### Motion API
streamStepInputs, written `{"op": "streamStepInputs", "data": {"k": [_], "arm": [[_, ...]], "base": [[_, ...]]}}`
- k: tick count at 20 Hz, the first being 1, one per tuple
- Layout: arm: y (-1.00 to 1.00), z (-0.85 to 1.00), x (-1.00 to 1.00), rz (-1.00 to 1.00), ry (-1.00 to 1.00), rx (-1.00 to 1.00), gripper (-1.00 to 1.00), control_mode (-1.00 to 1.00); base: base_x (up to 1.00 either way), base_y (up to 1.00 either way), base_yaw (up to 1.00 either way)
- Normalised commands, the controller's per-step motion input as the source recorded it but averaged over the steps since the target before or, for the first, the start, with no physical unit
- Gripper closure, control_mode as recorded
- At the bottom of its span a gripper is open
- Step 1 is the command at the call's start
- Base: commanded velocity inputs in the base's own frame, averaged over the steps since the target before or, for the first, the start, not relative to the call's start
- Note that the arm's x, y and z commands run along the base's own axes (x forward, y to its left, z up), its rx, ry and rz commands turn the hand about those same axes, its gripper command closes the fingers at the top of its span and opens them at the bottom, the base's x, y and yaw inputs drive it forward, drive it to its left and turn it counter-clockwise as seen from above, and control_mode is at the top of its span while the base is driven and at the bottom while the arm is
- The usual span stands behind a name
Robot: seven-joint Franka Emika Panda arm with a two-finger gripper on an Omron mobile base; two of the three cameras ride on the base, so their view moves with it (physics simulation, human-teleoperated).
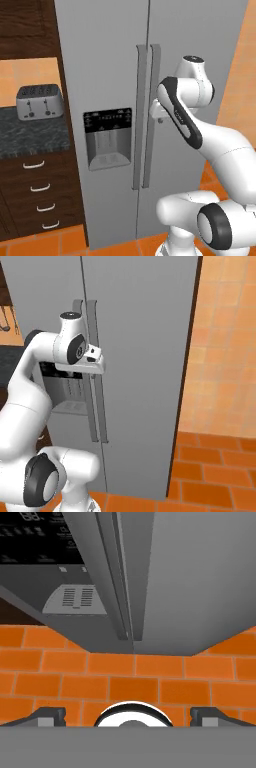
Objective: Take the strawberry from the fridge and place it on top of the pancake, located on the dining counter.
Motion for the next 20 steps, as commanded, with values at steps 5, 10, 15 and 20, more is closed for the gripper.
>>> {"op": "streamStepInputs", "data": {"k": [5, 10, 15, 20], "arm": [[0.0, 0.0, 0.0, 0.0, 0.0, 0.0, -1.0, 1.0], [0.0, 0.0, 0.0, 0.0, 0.0, 0.0, -1.0, 1.0], [0.0, 0.0, 0.0, 0.0, 0.0, 0.0, -1.0, 1.0], [0.0, 0.0, 0.11, 0.0, -0.1, 0.0, -1.0, -1.0]], "base": [[-0.3, 0.06, -0.02], [-0.2, 0.07, 0.09], [-0.19, 0.0, 0.09], [-0.01, 0.0, 0.02]]}}
